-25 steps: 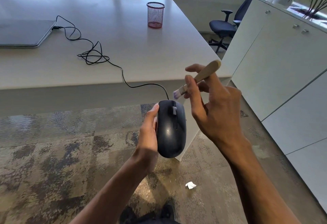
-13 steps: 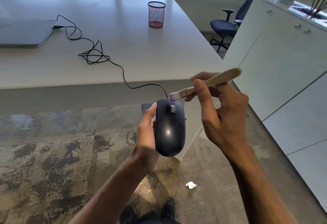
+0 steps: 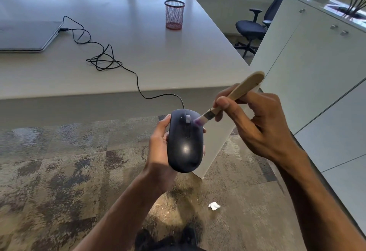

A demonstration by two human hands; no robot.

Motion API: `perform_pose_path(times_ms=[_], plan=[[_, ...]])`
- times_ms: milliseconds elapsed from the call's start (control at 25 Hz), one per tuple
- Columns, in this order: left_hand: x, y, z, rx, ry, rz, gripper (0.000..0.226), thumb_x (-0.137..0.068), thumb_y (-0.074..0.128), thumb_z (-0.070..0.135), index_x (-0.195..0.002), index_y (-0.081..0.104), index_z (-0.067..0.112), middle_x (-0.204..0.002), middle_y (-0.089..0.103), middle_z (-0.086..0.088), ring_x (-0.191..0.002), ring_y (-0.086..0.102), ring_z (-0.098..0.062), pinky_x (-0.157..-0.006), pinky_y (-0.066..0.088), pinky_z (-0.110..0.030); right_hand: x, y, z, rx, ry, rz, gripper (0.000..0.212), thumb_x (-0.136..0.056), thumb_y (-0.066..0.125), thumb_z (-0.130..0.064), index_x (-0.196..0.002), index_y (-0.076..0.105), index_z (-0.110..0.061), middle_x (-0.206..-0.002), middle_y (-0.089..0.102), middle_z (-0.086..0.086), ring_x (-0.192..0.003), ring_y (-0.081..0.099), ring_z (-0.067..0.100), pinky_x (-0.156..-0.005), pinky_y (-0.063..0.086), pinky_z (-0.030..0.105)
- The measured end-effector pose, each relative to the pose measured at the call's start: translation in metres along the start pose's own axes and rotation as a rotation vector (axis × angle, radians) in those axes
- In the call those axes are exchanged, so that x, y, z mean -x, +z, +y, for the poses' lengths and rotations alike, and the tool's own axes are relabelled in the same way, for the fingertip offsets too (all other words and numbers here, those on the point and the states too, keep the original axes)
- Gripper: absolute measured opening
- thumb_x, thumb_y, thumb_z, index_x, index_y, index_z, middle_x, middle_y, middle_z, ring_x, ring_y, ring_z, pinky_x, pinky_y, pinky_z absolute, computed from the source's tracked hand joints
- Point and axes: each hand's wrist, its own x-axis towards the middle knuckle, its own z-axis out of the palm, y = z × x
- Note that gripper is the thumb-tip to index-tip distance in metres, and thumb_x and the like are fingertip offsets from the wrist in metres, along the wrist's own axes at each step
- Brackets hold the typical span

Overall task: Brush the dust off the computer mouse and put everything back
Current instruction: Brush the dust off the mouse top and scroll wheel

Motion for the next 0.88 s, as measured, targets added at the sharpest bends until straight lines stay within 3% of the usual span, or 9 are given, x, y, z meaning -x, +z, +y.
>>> perform_pose_path(times_ms=[160, 240, 360, 480, 640, 760, 880], plan=[[0.001, 0.001, -0.001, -0.01, 0.024, -0.011, 0.062, -0.09, 0.048, 0.056, -0.115, 0.067, 0.003, -0.088, 0.071, -0.015, -0.069, 0.067, -0.024, -0.058, 0.054, -0.032, -0.004, 0.002, -0.008, -0.051, -0.028, -0.028, 0.013, -0.097, 0.052, -0.012, -0.096, 0.065, -0.012, -0.082, 0.065, -0.005, -0.078, 0.067, 0.008, -0.074, 0.053, 0.016], [0.001, 0.001, -0.001, -0.006, 0.014, -0.023, 0.064, -0.09, 0.048, 0.056, -0.119, 0.065, 0.002, -0.087, 0.071, -0.015, -0.069, 0.067, -0.025, -0.058, 0.055, -0.032, -0.004, 0.003, -0.007, -0.017, -0.023, -0.082, 0.012, -0.098, 0.054, -0.011, -0.094, 0.064, -0.014, -0.079, 0.063, -0.009, -0.077, 0.065, 0.008, -0.073, 0.051, 0.011], [0.001, -0.001, -0.003, -0.015, 0.023, -0.048, 0.066, -0.092, 0.045, 0.056, -0.121, 0.061, -0.002, -0.084, 0.07, -0.013, -0.067, 0.066, -0.023, -0.058, 0.054, -0.032, -0.005, 0.0, 0.001, -0.003, 0.0, -0.01, 0.013, -0.099, 0.052, -0.013, -0.091, 0.063, -0.014, -0.075, 0.06, -0.014, -0.072, 0.065, 0.007, -0.067, 0.052, 0.014], [-0.001, 0.0, -0.004, -0.004, 0.039, -0.086, 0.065, -0.093, 0.044, 0.055, -0.118, 0.061, -0.002, -0.084, 0.07, -0.013, -0.067, 0.065, -0.022, -0.06, 0.053, -0.032, -0.007, 0.001, 0.01, -0.17, 0.068, 0.097, 0.017, -0.101, 0.048, -0.014, -0.095, 0.063, -0.009, -0.084, 0.064, -0.012, -0.075, 0.068, 0.005, -0.069, 0.051, 0.014], [0.0, 0.001, -0.004, -0.013, 0.039, -0.123, 0.064, -0.094, 0.044, 0.056, -0.119, 0.058, -0.002, -0.08, 0.07, -0.011, -0.065, 0.065, -0.021, -0.059, 0.053, -0.031, -0.01, 0.011, 0.022, -0.336, 0.184, 0.068, 0.02, -0.102, 0.045, -0.011, -0.098, 0.064, -0.008, -0.083, 0.068, -0.009, -0.077, 0.069, 0.006, -0.071, 0.052, 0.016], [0.0, -0.002, -0.004, -0.004, 0.039, -0.133, 0.067, -0.095, 0.043, 0.055, -0.126, 0.055, -0.003, -0.08, 0.07, -0.013, -0.064, 0.065, -0.022, -0.059, 0.053, -0.031, -0.011, 0.009, 0.03, -0.313, 0.204, -0.002, 0.022, -0.103, 0.045, -0.008, -0.093, 0.065, -0.006, -0.078, 0.067, -0.001, -0.073, 0.067, 0.004, -0.071, 0.053, 0.016], [0.0, -0.004, -0.005, -0.013, 0.056, -0.125, 0.066, -0.094, 0.045, 0.055, -0.124, 0.058, -0.003, -0.089, 0.069, -0.015, -0.067, 0.065, -0.023, -0.061, 0.053, -0.033, -0.013, 0.007, 0.032, -0.292, 0.208, 0.033, 0.022, -0.103, 0.045, -0.011, -0.093, 0.064, -0.007, -0.078, 0.068, -0.011, -0.072, 0.067, 0.004, -0.07, 0.053, 0.015]])
